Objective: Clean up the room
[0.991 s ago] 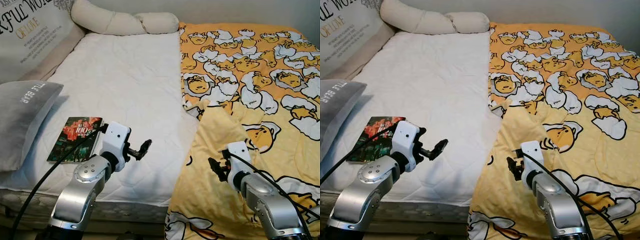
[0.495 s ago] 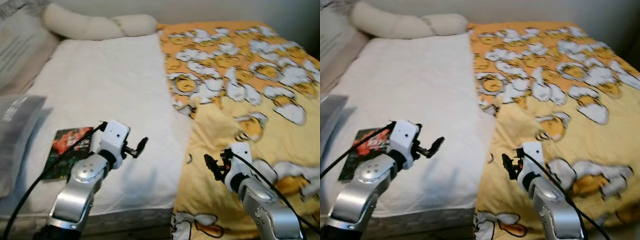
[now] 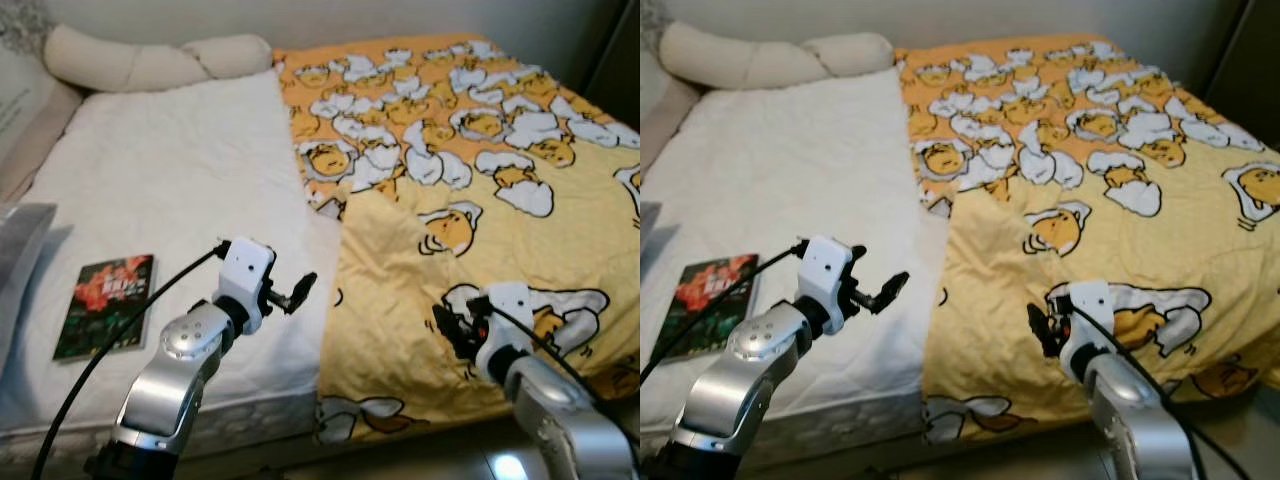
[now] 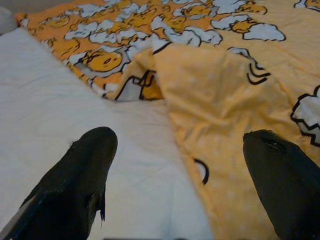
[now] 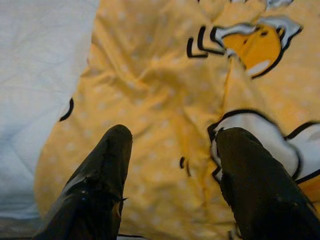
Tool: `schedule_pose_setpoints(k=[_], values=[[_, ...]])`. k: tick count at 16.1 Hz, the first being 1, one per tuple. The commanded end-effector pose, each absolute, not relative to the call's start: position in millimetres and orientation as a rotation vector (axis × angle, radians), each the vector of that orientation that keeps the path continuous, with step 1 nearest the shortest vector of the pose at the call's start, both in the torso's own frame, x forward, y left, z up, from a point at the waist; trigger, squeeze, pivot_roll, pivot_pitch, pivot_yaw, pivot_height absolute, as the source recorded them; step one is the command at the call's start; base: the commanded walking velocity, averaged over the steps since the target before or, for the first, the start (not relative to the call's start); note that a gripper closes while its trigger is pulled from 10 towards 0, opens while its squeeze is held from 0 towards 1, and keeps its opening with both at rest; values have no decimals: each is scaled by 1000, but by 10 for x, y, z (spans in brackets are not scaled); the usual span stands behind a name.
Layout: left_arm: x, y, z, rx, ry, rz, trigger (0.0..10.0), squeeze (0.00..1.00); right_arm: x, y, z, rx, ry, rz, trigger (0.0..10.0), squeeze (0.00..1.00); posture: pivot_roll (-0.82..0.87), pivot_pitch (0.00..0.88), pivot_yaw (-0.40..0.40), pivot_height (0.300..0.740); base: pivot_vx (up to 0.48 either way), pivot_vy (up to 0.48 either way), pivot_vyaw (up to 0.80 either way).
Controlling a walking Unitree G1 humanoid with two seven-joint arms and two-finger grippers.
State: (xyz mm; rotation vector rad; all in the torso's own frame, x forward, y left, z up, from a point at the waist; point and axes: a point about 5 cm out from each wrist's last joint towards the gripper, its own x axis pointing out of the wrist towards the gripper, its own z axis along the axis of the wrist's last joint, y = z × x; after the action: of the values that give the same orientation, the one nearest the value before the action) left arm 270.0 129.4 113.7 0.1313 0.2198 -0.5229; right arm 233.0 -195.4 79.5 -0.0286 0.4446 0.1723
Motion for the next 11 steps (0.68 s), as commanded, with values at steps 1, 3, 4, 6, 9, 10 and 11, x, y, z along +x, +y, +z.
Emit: schedule_pose_setpoints(k=[1,3,4,6,9,10,11], values=[[2731,1349,1152,131,215,-513,10000,0,2338,-1960,858,-72,414,179,10000,0,-33,0,68,740,0,0,0],[2740,1348,1147,119,204,-506,10000,0,2317,-1946,886,-114,384,201,10000,0,-44,0,70,740,0,0,0],[2752,1357,1137,99,207,-483,10000,0,2303,-1914,888,-76,379,199,10000,0,-53,0,71,740,0,0,0],[2752,1368,1115,99,210,-480,10000,0,2275,-1877,873,-47,388,207,10000,0,-54,0,70,740,0,0,0],[2744,1410,1090,82,210,-471,10000,0,2250,-1849,863,-43,385,227,10000,0,-55,0,70,740,92,0,-760],[2736,1421,1091,81,209,-472,10000,0,2243,-1851,864,-48,381,231,10000,0,-54,0,69,740,315,0,0],[2733,1428,1089,81,209,-472,10000,0,2239,-1849,863,-47,382,233,10000,0,-52,0,68,740,319,0,0]])
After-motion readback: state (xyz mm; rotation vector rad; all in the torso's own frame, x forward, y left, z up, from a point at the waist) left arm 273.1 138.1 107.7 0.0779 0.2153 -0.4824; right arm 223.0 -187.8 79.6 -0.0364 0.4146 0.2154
